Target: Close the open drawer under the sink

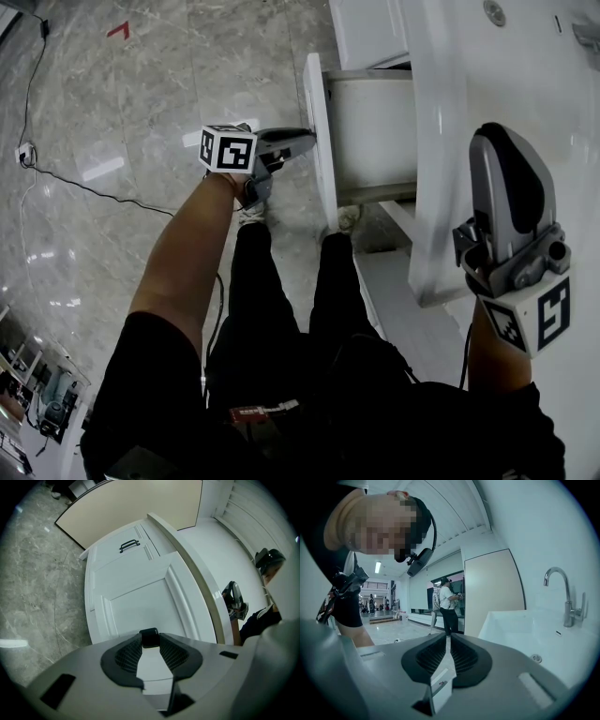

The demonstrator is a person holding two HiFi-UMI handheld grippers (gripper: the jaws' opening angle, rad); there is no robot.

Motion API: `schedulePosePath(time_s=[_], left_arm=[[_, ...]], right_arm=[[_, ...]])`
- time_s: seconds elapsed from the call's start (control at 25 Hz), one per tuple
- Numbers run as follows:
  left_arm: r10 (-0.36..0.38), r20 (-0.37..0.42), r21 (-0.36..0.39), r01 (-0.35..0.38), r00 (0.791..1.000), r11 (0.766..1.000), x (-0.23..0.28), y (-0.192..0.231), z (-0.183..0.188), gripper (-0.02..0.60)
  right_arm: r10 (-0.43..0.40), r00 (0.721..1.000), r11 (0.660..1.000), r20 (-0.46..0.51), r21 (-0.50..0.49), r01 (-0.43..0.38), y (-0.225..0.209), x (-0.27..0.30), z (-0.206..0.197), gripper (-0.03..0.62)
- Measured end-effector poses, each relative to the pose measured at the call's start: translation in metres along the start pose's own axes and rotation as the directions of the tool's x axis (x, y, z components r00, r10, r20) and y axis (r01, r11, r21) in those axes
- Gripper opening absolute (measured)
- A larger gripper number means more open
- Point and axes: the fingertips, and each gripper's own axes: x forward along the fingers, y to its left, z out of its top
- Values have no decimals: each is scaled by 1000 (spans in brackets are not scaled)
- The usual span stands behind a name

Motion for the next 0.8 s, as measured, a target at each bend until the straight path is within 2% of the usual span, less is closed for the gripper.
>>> schedulePosePath(time_s=[0.4, 0.6, 0.8], left_arm=[[-19, -2, -8, 19, 1000, 1000, -5, -5, 2, 117], [0, -19, 9, 1, 1000, 1000, 21, -4, 4, 117], [-15, -22, -1, 15, 1000, 1000, 33, -8, 5, 117]], right_arm=[[-13, 1000, 1000, -12, 1, 13, 6, 6, 2, 5], [-20, 1000, 1000, -7, 9, 21, -15, -9, -7, 6], [-25, 1000, 1000, -8, 10, 25, -24, -14, -7, 5]])
